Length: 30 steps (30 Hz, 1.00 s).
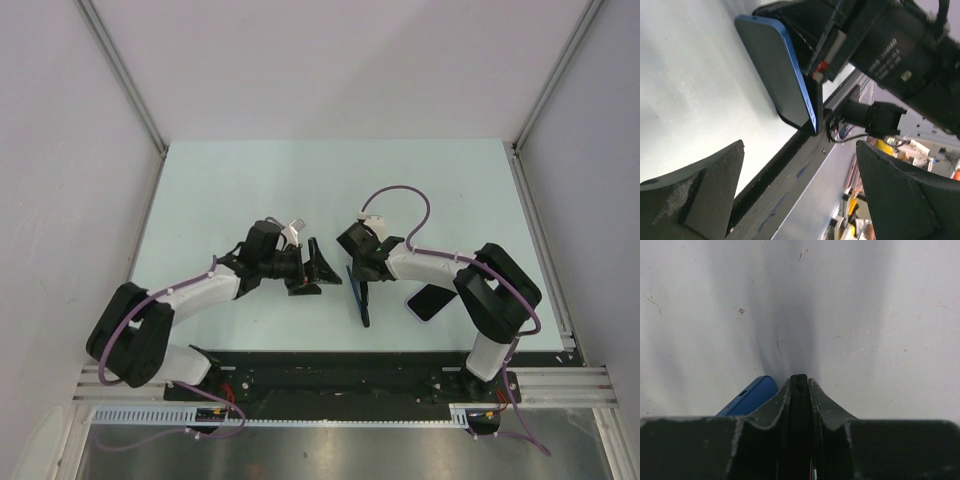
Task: Take the phone out of the phone case
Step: Remove the phone case from the phone.
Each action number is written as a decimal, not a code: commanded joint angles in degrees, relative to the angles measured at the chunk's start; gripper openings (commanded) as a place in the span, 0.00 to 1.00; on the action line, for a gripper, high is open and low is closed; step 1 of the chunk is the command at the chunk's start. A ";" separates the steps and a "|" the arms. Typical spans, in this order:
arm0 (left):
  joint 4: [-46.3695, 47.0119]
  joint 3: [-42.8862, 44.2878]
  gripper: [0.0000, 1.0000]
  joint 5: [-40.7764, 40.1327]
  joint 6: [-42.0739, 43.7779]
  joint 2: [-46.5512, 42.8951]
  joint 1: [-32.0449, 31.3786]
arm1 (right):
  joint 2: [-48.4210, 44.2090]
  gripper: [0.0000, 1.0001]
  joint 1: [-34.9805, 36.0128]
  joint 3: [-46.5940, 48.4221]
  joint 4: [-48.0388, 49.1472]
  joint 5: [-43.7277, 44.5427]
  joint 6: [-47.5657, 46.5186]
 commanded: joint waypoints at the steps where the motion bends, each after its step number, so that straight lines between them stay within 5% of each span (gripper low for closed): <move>1: 7.18 0.51 0.96 -2.70 -4.60 2.22 -0.20 | 7.03 0.00 1.00 -6.90 -5.06 -7.62 1.89; 18: 11.75 8.42 0.93 -7.02 -22.96 18.74 -0.29 | 3.69 0.00 2.06 -6.99 -4.79 -6.65 2.25; 25: 6.75 15.45 0.91 -4.73 -21.83 27.08 -0.64 | 2.46 0.00 1.97 -7.08 -5.40 -6.22 2.42; 30: -6.68 20.37 0.83 -7.01 -15.16 28.85 -1.95 | 0.54 0.00 1.97 -6.99 -6.72 -4.81 2.77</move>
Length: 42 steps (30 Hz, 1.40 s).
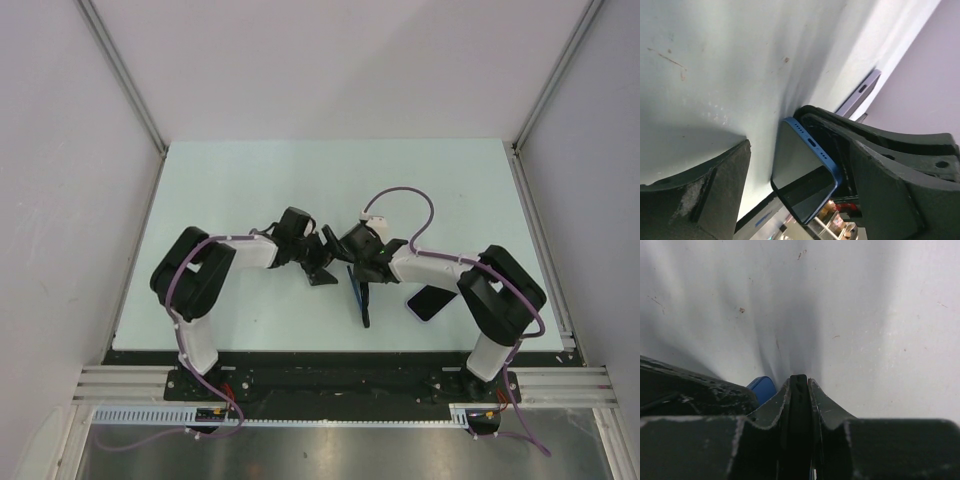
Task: Take the phone out of the phone case
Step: Remove the phone case from the phone, then place the phone case at the center of the board.
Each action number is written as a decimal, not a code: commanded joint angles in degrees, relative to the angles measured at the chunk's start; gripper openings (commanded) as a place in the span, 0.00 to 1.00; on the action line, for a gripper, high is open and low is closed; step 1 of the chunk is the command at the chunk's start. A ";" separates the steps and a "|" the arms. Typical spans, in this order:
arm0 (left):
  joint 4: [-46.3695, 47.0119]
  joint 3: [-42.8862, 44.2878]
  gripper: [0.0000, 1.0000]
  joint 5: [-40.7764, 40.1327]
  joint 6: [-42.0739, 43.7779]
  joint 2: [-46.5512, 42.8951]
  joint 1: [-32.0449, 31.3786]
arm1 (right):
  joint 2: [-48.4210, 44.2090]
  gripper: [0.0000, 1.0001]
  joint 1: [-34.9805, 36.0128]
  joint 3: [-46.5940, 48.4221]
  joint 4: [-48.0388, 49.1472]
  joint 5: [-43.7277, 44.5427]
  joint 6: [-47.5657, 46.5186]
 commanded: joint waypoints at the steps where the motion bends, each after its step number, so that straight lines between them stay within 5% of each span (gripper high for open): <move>1: -11.94 6.17 0.80 -1.57 6.14 1.25 -1.67 | 2.87 0.00 2.15 -5.07 -9.13 -4.20 2.69; 11: -20.39 4.60 0.41 -2.11 12.47 -2.34 -2.20 | 1.20 0.00 1.35 -5.07 -9.83 -2.70 3.13; 16: -22.06 2.93 0.36 -2.81 13.62 -5.86 -2.11 | 1.02 0.00 -0.22 -5.07 -9.22 -2.35 3.13; 22: -22.68 2.31 0.01 -2.99 13.80 -6.92 -1.23 | -2.14 0.00 -3.73 -4.98 -8.25 -2.44 2.95; 34: -25.13 9.94 0.00 -1.66 14.92 -11.48 6.49 | -12.59 0.00 -19.99 -2.87 -4.66 -5.24 -2.67; 39: -25.85 12.33 0.00 -3.07 18.18 -15.09 14.14 | -11.12 0.00 -32.27 -2.87 8.42 -13.23 -1.80; 42: -27.42 13.74 0.00 -5.87 21.35 -16.41 17.65 | -6.29 0.00 -39.57 -2.78 19.84 -26.03 0.48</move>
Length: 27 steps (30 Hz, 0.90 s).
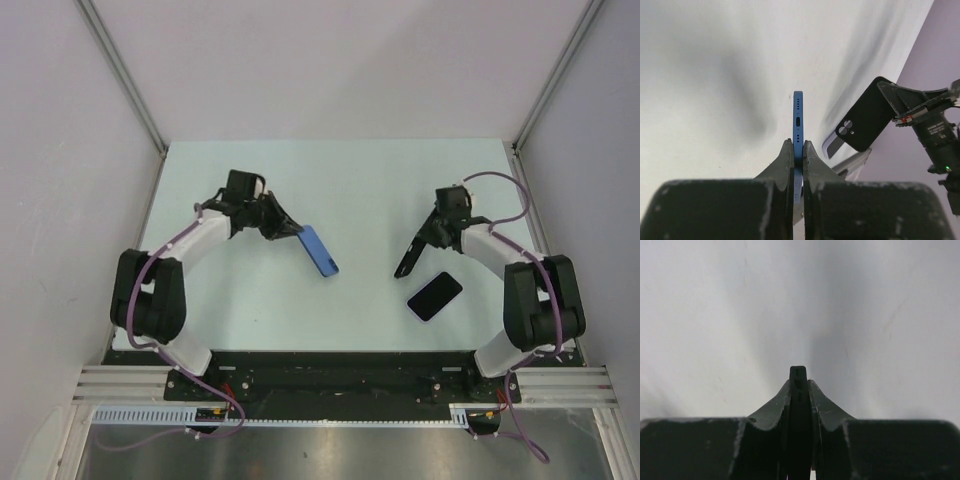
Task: Take the phone out of the phone case
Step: Place the phone case at the center of the board, then place the phone at the center of the board.
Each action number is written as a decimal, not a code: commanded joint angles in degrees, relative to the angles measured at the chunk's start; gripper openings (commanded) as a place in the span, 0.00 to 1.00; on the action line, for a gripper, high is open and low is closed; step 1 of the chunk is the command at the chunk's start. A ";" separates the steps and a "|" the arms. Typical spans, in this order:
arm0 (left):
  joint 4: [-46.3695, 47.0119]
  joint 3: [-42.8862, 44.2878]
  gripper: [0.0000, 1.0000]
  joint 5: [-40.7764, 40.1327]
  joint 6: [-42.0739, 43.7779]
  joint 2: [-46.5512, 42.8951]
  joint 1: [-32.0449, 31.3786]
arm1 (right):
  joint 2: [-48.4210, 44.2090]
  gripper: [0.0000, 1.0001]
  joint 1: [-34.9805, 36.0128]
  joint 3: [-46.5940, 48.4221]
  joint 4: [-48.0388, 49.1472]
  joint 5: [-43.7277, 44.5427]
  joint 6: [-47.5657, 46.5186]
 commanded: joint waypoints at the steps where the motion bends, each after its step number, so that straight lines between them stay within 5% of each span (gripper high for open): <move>1: -1.83 3.99 0.00 -2.43 5.33 -4.81 4.37 | 5.35 0.02 -8.86 1.22 19.29 -15.58 2.74; 3: -1.75 4.96 0.00 -3.22 6.39 -4.90 5.51 | 10.60 0.20 -11.50 2.26 27.13 -19.36 4.75; 4: -0.88 5.92 0.00 -2.96 7.35 -4.64 5.87 | 12.46 0.36 -13.60 3.32 27.50 -21.12 5.29; 9: 3.17 10.22 0.00 1.08 11.74 -1.21 7.72 | 13.11 0.80 -18.72 6.84 24.26 -16.42 4.24; 16: 0.71 21.65 0.00 -3.84 19.30 6.70 8.33 | -0.40 0.89 -24.17 5.01 9.50 -9.28 -2.43; 27: 19.67 37.64 0.00 14.60 6.77 33.04 10.97 | -28.89 0.98 -24.09 -13.89 2.29 -16.30 -5.69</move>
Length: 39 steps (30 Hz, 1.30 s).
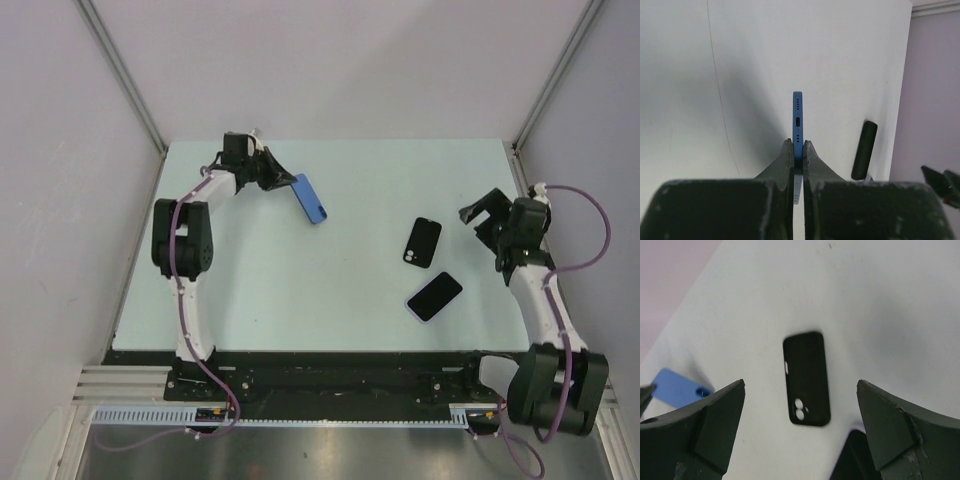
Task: Take the phone out of the phone case
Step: Place the phone at the center of the board.
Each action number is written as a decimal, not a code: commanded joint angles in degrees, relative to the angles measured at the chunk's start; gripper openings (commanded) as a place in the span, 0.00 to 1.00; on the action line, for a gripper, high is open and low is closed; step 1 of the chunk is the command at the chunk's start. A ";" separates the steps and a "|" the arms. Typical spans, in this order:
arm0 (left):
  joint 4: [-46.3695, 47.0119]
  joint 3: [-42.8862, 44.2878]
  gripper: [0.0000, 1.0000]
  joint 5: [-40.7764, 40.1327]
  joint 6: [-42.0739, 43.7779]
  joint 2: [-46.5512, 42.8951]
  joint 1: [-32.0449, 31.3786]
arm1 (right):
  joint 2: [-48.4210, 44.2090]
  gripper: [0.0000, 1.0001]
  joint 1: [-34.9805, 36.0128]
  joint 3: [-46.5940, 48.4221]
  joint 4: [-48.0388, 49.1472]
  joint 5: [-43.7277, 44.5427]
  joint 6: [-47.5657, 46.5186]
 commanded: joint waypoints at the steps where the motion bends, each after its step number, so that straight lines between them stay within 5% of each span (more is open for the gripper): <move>1: 11.26 7.36 0.00 10.05 -8.16 7.06 0.43 | -8.93 0.98 0.31 -7.08 -10.08 -3.39 -1.74; 5: 15.74 10.88 0.01 11.10 -12.29 12.16 0.43 | -15.62 0.98 1.62 -11.56 -18.71 -2.51 -1.21; 12: 16.19 10.89 0.67 12.78 -13.01 14.46 0.35 | -15.10 1.00 14.18 -12.18 -29.71 10.31 5.54; 15: 14.61 9.05 0.91 12.60 -10.73 12.26 0.35 | -13.87 1.00 21.12 -12.27 -30.94 14.62 13.89; 17: 14.34 7.55 0.98 12.51 -9.93 9.38 0.35 | -12.21 1.00 24.38 -12.18 -31.64 19.52 19.58; 30: -2.18 -11.42 1.00 -7.78 8.17 -17.52 -0.01 | 5.98 1.00 29.58 -12.18 -28.14 22.02 34.03; 39: -3.76 -21.44 1.00 -6.38 8.09 -28.69 -0.53 | 11.62 1.00 30.19 -10.96 -23.91 21.84 35.53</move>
